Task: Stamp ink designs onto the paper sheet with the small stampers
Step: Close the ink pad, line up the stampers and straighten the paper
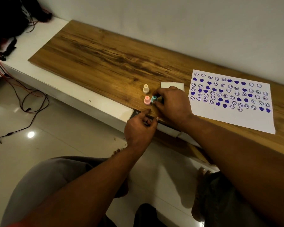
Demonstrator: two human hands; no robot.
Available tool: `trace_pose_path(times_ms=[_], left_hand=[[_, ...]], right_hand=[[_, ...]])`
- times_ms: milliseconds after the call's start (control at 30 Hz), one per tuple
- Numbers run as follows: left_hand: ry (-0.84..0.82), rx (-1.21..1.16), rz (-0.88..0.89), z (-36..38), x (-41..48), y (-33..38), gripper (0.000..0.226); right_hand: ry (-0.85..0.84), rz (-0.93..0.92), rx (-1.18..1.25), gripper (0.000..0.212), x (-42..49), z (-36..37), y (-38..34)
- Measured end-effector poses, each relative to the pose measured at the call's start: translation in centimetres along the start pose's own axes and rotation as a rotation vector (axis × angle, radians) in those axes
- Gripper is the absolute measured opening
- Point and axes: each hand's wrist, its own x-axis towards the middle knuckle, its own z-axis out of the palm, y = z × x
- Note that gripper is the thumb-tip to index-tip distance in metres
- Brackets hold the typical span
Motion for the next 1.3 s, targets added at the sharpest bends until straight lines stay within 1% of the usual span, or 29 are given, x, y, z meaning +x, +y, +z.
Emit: trace_pose_path(times_ms=[167, 267, 367, 400, 433, 500, 567, 633, 733, 833, 900, 1000, 1133, 1233, 1300], left_hand=[[-0.012, 0.039, -0.019, 0.0, 0.3, 0.1, 0.048], [-0.023, 0.046, -0.020, 0.0, 0.4, 0.4, 0.046], [-0.029, 0.042, 0.004, 0.2, 0.3, 0.8, 0.042], [-0.033, 0.055, 0.048, 0.1, 0.2, 0.9, 0.041], [-0.044, 0.093, 0.129, 0.2, 0.2, 1.1, 0.040], [-0.078, 0.228, 0.356, 0.5, 0.0, 1.2, 0.040], [-0.139, 0.352, 0.527, 0.9, 0.0, 1.5, 0.049], [-0.217, 0.432, 0.588, 1.4, -0.1, 1.8, 0.061], [-0.300, 0.511, 0.601, 1.9, -0.2, 2.1, 0.070], [-0.282, 0.575, 0.622, 2.2, -0.1, 2.4, 0.071], [-0.265, 0.608, 0.627, 2.4, -0.2, 2.5, 0.073], [-0.336, 0.637, 0.562, 2.5, -0.1, 2.3, 0.076], [-0.354, 0.660, 0.530, 2.6, -0.1, 2.4, 0.077], [-0.382, 0.670, 0.499, 2.6, 0.0, 2.6, 0.077], [-0.389, 0.671, 0.490, 2.4, 0.0, 2.7, 0.077]], right_hand=[[0.013, 0.036, 0.003, 0.030, 1.1, 0.6, -0.5], [-0.030, 0.039, 0.007, 0.036, 1.4, 0.3, -0.7], [-0.057, 0.008, 0.081, 0.044, 1.6, -1.2, -0.2], [-0.057, 0.006, 0.091, 0.045, 1.8, -1.8, 0.4], [-0.052, 0.016, 0.084, 0.044, 2.0, -2.5, 1.2], [-0.029, 0.064, 0.055, 0.044, 2.7, -3.8, 3.3], [-0.040, 0.105, -0.002, 0.046, 3.4, -4.7, 5.5], [-0.109, 0.124, -0.088, 0.049, 3.8, -5.1, 6.9], [-0.194, 0.094, -0.154, 0.046, 4.0, -4.7, 7.6], [-0.232, 0.053, -0.180, 0.043, 3.8, -4.2, 7.5], [-0.233, 0.051, -0.170, 0.042, 3.9, -4.3, 7.5], [-0.219, 0.064, -0.133, 0.041, 3.9, -4.4, 7.5], [-0.184, 0.093, -0.012, 0.041, 3.9, -4.3, 7.3], [-0.143, 0.125, 0.064, 0.036, 4.2, -4.2, 7.6], [-0.162, 0.120, 0.080, 0.031, 4.4, -4.3, 7.7]])
